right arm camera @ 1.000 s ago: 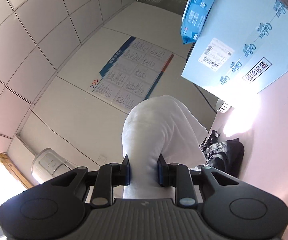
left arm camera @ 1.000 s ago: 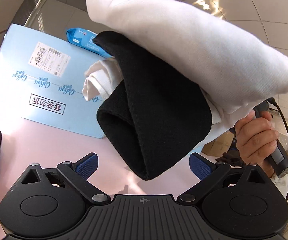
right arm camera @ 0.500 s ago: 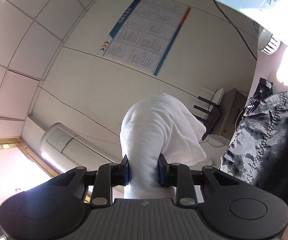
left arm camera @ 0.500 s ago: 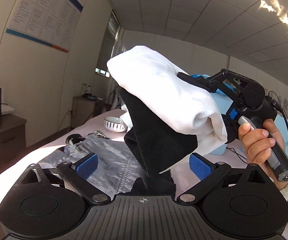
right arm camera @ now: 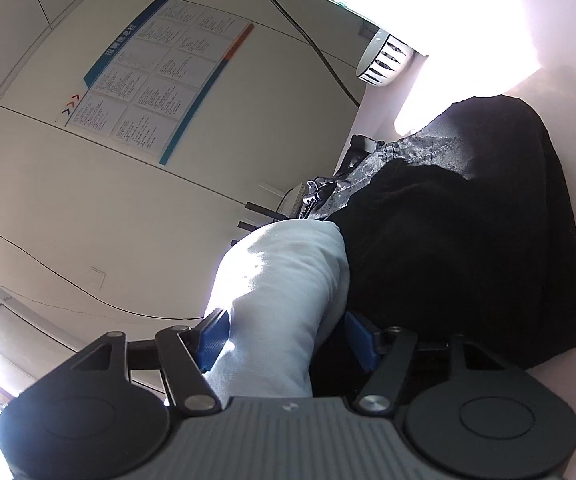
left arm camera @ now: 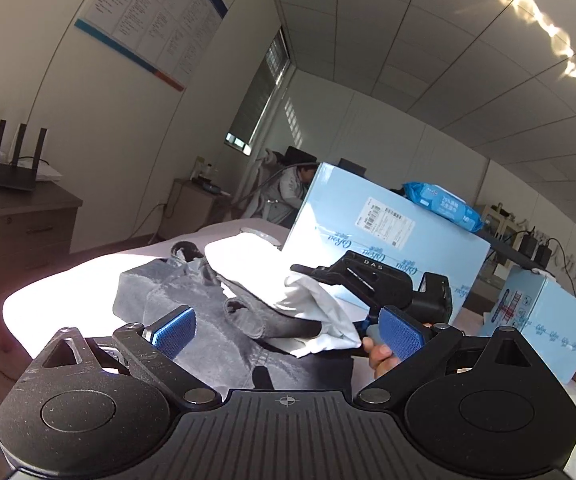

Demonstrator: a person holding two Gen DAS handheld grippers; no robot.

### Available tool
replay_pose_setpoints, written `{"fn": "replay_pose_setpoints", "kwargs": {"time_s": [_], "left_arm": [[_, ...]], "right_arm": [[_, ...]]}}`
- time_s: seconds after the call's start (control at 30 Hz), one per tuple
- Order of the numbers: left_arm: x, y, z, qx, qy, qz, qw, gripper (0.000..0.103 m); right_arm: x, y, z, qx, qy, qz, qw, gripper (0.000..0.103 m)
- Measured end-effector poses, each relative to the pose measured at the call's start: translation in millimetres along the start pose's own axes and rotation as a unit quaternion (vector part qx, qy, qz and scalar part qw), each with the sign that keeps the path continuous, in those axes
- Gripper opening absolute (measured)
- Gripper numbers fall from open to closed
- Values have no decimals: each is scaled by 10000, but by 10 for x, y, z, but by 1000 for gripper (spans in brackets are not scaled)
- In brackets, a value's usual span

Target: Fold clothes

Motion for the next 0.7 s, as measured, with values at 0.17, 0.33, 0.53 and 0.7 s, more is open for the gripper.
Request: {"fn": "replay_pose_setpoints", "kwargs": {"time_s": [0.17, 0.33, 0.53, 0.7], "left_arm": [[-210, 532, 226, 331, -228, 206, 9990, 99], [-60, 1146, 73, -126, -800, -270, 9964, 99], [185, 1294, -183, -527, -1337, -264, 9893, 99], [-13, 1006, 202, -581, -1425, 379, 9874, 99]], "right_arm": [[-293, -550, -220, 197, -299, 833, 9959, 74], [-712, -1328, -253, -19, 11, 1507, 9886, 74], [-818, -2206, -77, 152, -185, 1642, 9861, 76], [-830, -2768, 225, 881, -477, 1618, 9817, 78]]}}
Point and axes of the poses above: each gripper's, at about its wrist camera, not at the fingertips, and y roughly the way its jaws point, z to its right, x to its underside, the point moved 9 cm from there along y, roughly the way its jaws point, and after that the axes turned 1 degree about -y, right-handed, at the moved point
